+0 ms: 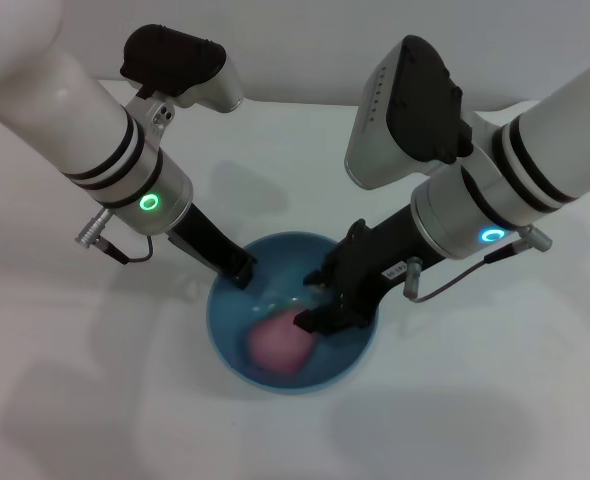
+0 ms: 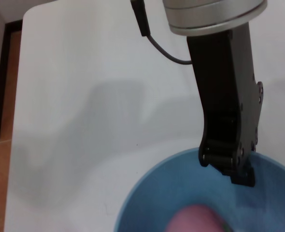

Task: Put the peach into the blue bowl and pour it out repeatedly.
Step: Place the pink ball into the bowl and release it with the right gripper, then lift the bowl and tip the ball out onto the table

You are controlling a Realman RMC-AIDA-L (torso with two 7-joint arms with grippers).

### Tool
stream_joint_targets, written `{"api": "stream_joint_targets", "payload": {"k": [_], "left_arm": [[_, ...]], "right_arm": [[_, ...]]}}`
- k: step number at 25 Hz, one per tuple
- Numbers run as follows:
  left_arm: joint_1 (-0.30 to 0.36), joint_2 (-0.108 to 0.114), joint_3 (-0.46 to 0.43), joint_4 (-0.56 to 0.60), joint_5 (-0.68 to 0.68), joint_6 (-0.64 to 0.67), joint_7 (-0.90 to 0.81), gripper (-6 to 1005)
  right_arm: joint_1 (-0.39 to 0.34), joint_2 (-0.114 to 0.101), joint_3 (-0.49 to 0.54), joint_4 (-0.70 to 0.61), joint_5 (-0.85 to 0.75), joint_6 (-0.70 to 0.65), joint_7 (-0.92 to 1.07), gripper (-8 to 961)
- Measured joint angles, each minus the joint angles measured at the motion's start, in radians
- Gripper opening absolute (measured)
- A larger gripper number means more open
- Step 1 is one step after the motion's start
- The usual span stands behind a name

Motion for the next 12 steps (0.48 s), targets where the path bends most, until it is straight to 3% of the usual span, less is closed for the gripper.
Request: {"api": "stream_joint_targets", "payload": {"k": [6, 12], "left_arm": [[-0.002, 0.001, 0.0, 0.004, -0.001, -0.016, 0.001, -2], [-0.006, 0.004, -0.001, 0.021, -0.03, -0.06, 0.01, -2]], "right_arm": [[-0.008, -0.001, 0.022, -0.019, -0.021, 0.024, 0.008, 518], [-0.077, -0.003, 0.223, -0.031, -0.005, 0.036, 0.011, 520]]}}
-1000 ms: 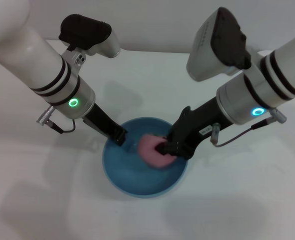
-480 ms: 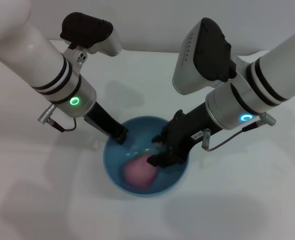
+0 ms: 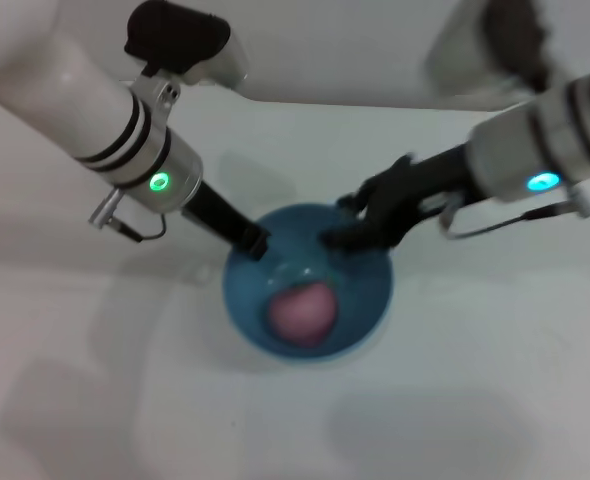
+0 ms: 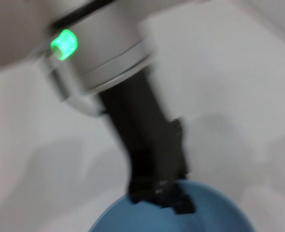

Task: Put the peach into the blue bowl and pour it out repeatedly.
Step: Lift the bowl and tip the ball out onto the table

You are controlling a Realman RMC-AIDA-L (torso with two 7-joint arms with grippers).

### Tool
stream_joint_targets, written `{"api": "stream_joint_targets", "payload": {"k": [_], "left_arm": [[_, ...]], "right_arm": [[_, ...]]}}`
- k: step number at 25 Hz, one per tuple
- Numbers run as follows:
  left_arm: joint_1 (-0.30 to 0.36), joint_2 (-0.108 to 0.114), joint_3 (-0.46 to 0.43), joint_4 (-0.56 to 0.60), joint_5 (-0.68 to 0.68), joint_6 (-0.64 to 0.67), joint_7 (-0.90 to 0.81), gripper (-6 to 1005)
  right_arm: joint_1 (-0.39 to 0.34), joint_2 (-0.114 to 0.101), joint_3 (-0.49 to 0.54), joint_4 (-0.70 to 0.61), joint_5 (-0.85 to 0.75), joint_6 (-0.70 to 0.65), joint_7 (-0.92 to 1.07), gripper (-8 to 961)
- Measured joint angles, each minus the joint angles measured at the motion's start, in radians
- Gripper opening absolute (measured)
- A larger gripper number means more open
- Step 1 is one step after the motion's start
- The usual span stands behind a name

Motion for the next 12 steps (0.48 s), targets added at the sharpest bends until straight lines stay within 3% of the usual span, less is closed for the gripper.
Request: {"api": "stream_joint_targets", "payload": {"k": [7, 12], "left_arm": [[0.01, 0.003, 0.006, 0.015, -0.007, -0.13, 0.021, -1], [0.041, 0.004, 0.012, 0.016, -0.009, -0.287, 0.031, -1]], "right_arm": [[-0.158, -0.007, 0.341, 0.05, 0.154, -0.003, -0.003, 523], [-0.244, -0.01, 0.477, 0.134, 0.152, 0.003, -0.007, 526]]}}
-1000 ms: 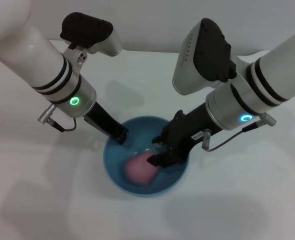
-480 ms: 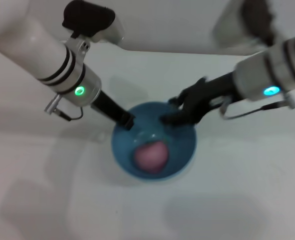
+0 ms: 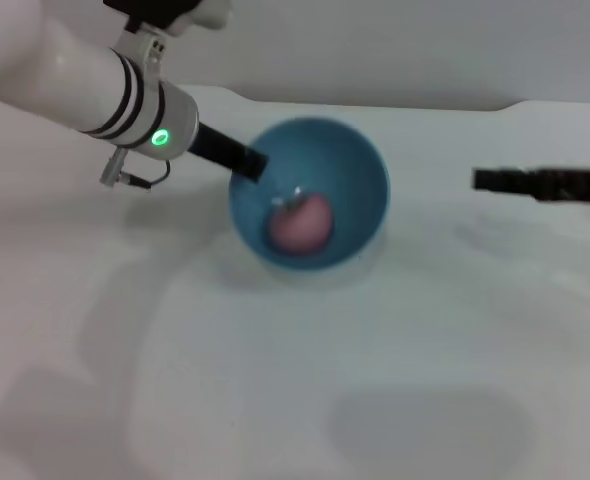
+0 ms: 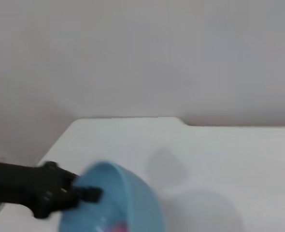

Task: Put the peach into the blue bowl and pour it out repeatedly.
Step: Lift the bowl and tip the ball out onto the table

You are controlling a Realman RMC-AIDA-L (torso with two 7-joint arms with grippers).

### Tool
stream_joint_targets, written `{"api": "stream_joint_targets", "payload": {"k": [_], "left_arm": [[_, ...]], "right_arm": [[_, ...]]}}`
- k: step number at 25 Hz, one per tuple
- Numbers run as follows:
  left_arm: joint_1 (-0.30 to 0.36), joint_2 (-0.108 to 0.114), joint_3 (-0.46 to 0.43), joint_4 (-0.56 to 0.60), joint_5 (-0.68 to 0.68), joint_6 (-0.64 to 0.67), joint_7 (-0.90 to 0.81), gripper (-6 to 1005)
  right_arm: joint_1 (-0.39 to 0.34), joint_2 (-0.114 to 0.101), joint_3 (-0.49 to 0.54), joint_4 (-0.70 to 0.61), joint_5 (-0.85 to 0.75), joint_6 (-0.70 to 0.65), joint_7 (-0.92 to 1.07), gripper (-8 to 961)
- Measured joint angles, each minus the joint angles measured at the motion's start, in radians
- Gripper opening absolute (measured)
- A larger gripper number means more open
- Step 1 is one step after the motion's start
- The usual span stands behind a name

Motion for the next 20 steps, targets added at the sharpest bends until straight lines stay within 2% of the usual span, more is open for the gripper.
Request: {"api": "stream_joint_targets", "payload": {"k": [3, 5, 6, 7, 10, 12, 14, 15, 20], "left_arm": [[0.01, 0.0, 0.013, 0.001, -0.002, -0.091, 0.0, -1], [0.023, 0.0, 0.056, 0.002, -0.004, -0.187, 0.0, -1], [0.023, 0.0, 0.056, 0.002, -0.004, -0.187, 0.0, -1], [0.033, 0.0, 0.086, 0.002, -0.004, -0.237, 0.001, -1], [0.107, 0.002, 0.333, 0.005, 0.04, -0.59, 0.009, -1], [0.118, 0.001, 0.362, 0.006, 0.052, -0.638, 0.01, -1], [0.154, -0.001, 0.454, 0.002, 0.073, -0.827, 0.011, -1], [0.154, -0.001, 0.454, 0.002, 0.073, -0.827, 0.011, -1], [0.194, -0.004, 0.557, -0.056, 0.077, -1.115, 0.023, -2]], "right_arm": [[-0.042, 0.001, 0.045, 0.038, 0.002, 0.003, -0.002, 527], [-0.058, 0.001, 0.059, 0.057, 0.002, 0.003, -0.002, 528], [-0.062, 0.001, 0.063, 0.068, 0.001, 0.003, -0.003, 529], [-0.065, 0.0, 0.065, 0.08, 0.0, 0.003, -0.003, 529], [-0.074, -0.004, 0.073, 0.095, -0.018, 0.0, -0.003, 531], [-0.076, -0.004, 0.077, 0.093, -0.025, -0.001, -0.003, 532], [-0.08, -0.004, 0.101, 0.092, -0.052, -0.008, -0.002, 533], [-0.08, -0.004, 0.101, 0.092, -0.052, -0.008, -0.002, 533], [-0.083, -0.006, 0.206, 0.071, -0.18, -0.054, 0.027, 536]]}}
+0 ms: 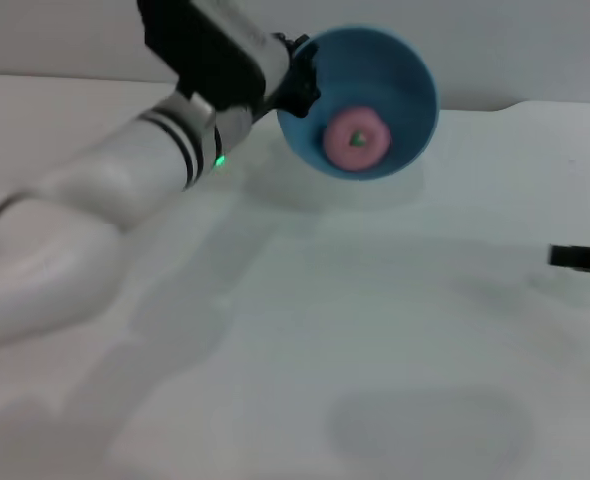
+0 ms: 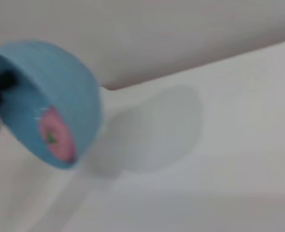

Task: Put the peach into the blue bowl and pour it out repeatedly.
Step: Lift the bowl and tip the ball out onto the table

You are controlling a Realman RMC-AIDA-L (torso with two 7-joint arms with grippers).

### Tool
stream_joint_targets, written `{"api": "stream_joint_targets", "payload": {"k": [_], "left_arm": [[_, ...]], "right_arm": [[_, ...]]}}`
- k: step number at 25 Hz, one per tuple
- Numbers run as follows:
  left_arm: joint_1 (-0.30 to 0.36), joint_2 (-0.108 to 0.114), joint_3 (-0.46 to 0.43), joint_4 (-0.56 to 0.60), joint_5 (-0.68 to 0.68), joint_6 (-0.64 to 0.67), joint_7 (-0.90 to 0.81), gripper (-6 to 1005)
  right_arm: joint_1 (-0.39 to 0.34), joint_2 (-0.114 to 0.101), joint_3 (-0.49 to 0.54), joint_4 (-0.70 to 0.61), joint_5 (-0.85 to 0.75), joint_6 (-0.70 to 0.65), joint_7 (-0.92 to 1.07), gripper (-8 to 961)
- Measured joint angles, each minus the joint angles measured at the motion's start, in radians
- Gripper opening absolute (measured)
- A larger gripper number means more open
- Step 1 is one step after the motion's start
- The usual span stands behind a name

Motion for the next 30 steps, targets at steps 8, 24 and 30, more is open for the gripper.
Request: {"api": "stream_joint_targets", "payload": {"k": [8, 24, 30], "left_arm": [[0.035, -0.008, 0.203, -0.148, -0.055, -0.427, 0.195, -2], [0.003, -0.009, 0.472, -0.249, -0.37, -0.739, 0.773, -1], [-0.003, -0.009, 0.494, -0.258, -0.406, -0.763, 0.751, -2]], "right_arm": [[-0.009, -0.001, 0.12, -0.072, -0.135, -0.079, 0.06, 540], [0.006, -0.001, 0.11, -0.08, -0.141, -0.085, 0.061, 548], [0.006, -0.001, 0.11, -0.075, -0.147, -0.079, 0.061, 551]]}}
